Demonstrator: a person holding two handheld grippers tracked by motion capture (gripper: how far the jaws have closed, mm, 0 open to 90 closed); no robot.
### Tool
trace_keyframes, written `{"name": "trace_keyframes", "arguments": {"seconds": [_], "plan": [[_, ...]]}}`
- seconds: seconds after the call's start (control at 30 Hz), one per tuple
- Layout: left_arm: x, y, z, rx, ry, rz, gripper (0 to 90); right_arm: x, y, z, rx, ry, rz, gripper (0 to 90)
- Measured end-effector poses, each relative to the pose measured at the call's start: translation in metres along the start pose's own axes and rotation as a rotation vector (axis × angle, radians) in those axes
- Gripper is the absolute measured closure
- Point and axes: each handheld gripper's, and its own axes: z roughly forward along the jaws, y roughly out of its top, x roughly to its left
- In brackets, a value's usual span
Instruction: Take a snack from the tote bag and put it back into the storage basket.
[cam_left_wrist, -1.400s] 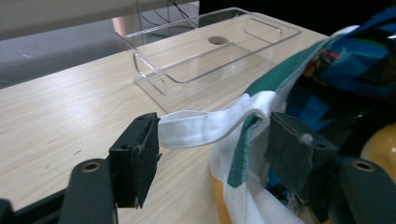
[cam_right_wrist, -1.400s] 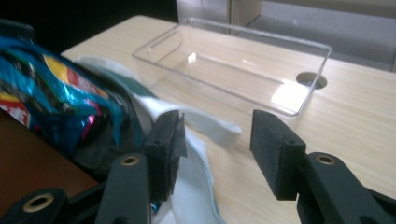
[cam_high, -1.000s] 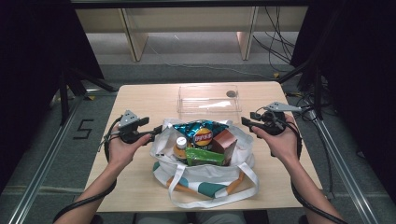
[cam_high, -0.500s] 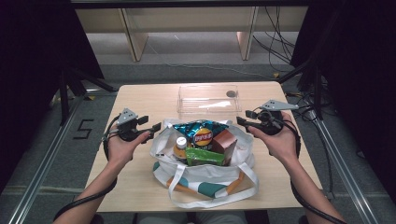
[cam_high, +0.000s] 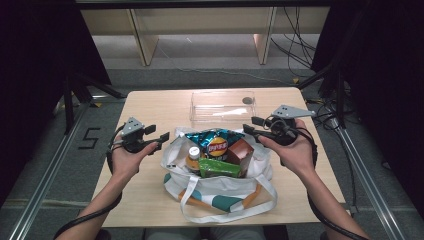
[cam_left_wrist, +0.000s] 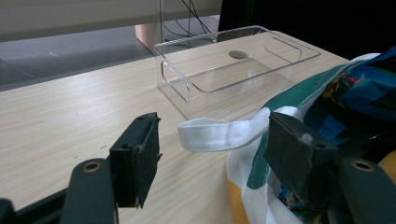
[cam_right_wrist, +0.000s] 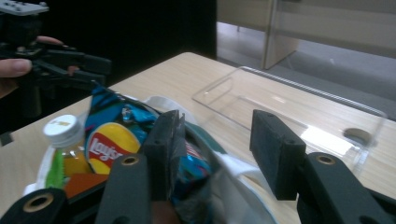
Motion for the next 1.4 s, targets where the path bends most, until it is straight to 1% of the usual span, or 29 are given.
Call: {"name": "trace_keyframes", "arguments": {"seconds": [0.07,0.13,0.17,0.23,0.3,0.33,0.37,0.4,0.43,0.5,0.53,0.57,0.6,0.63,0.67,0.7,0.73,0.77,0.8,0.83,0.9,1.07,1.13,1.2,1.23,1.27,1.3,1.33,1.4], "plan": [[0.001,-0.001,0.000,0.001,0.000,-0.005,34.0,0.005,0.003,0.005,0.027,0.040,-0.012,53.1],[-0.001,-0.002,0.001,0.002,-0.001,-0.018,33.9,0.006,0.004,0.007,0.032,0.049,-0.015,52.9],[0.000,-0.001,0.001,-0.002,0.000,-0.007,34.1,0.009,0.006,0.012,0.058,0.082,-0.004,52.3],[0.000,-0.002,0.002,-0.004,-0.001,-0.014,34.0,0.013,0.007,0.013,0.077,0.091,0.004,52.3],[0.000,-0.001,0.003,-0.007,-0.003,-0.005,33.9,0.012,0.007,0.015,0.094,0.101,-0.013,52.2],[0.000,-0.001,0.003,-0.007,-0.003,-0.005,33.9,0.012,0.007,0.015,0.094,0.101,-0.013,52.2],[-0.001,0.000,0.003,-0.006,-0.003,-0.010,33.9,0.012,0.006,0.018,0.094,0.104,-0.032,52.4],[-0.001,0.000,0.003,-0.004,-0.004,-0.005,34.0,0.012,0.005,0.020,0.119,0.108,-0.013,54.7],[-0.002,-0.001,0.003,-0.003,-0.005,-0.006,34.0,0.009,0.005,0.022,0.124,0.104,-0.045,56.2],[-0.002,-0.001,0.003,0.000,-0.007,-0.001,34.0,0.009,0.006,0.022,0.144,0.095,-0.040,57.9],[-0.002,-0.002,0.003,0.002,-0.008,-0.001,34.0,0.008,0.007,0.023,0.151,0.110,-0.042,60.2],[-0.003,-0.002,0.003,0.003,-0.006,-0.007,33.9,0.008,0.007,0.024,0.152,0.111,-0.020,61.6],[-0.002,-0.002,0.003,0.003,-0.005,0.003,34.0,0.007,0.008,0.025,0.173,0.124,-0.017,62.7],[-0.002,-0.002,0.003,0.001,-0.006,0.001,33.9,0.004,0.010,0.029,0.175,0.131,-0.037,64.2],[-0.002,-0.002,0.003,0.001,-0.006,0.001,33.9,0.004,0.010,0.029,0.175,0.131,-0.037,64.2],[-0.002,-0.001,0.003,0.000,-0.006,0.003,33.9,0.004,0.011,0.029,0.186,0.130,-0.008,64.9],[-0.002,-0.001,0.003,-0.001,-0.005,0.000,34.0,0.002,0.012,0.031,0.186,0.142,-0.032,65.4],[-0.002,-0.001,0.003,-0.003,-0.003,0.003,34.1,0.002,0.013,0.031,0.209,0.128,-0.019,66.5],[-0.001,-0.001,0.003,-0.003,-0.002,0.011,34.1,0.000,0.013,0.032,0.205,0.117,-0.042,67.1],[-0.001,-0.002,0.004,-0.003,-0.001,-0.005,34.1,-0.001,0.013,0.033,0.231,0.115,-0.019,68.7],[-0.001,-0.002,0.004,-0.003,-0.001,-0.001,34.1,-0.002,0.011,0.035,0.247,0.110,-0.026,71.0],[-0.001,-0.002,0.003,-0.006,0.002,-0.008,34.1,-0.004,0.007,0.038,0.240,0.124,-0.014,73.6],[0.001,-0.002,0.003,-0.005,0.005,0.011,34.1,-0.007,0.007,0.039,0.245,0.120,-0.003,77.3],[0.000,-0.003,0.003,-0.006,0.002,-0.005,34.1,-0.007,0.006,0.039,0.247,0.118,-0.001,78.2],[0.000,-0.003,0.003,-0.004,0.005,-0.004,34.1,-0.011,0.006,0.039,0.232,0.106,-0.019,79.8],[0.001,-0.002,0.003,-0.004,0.006,0.013,34.1,-0.011,0.006,0.039,0.232,0.106,-0.019,79.8],[0.002,-0.002,0.002,-0.005,0.007,0.014,34.1,-0.010,0.005,0.039,0.231,0.100,-0.007,80.2],[0.002,-0.002,0.002,-0.005,0.008,0.016,34.1,-0.009,0.003,0.039,0.213,0.087,-0.027,80.3],[0.002,-0.002,0.002,-0.007,0.009,0.023,34.1,-0.008,0.003,0.040,0.212,0.088,-0.026,80.9]]}}
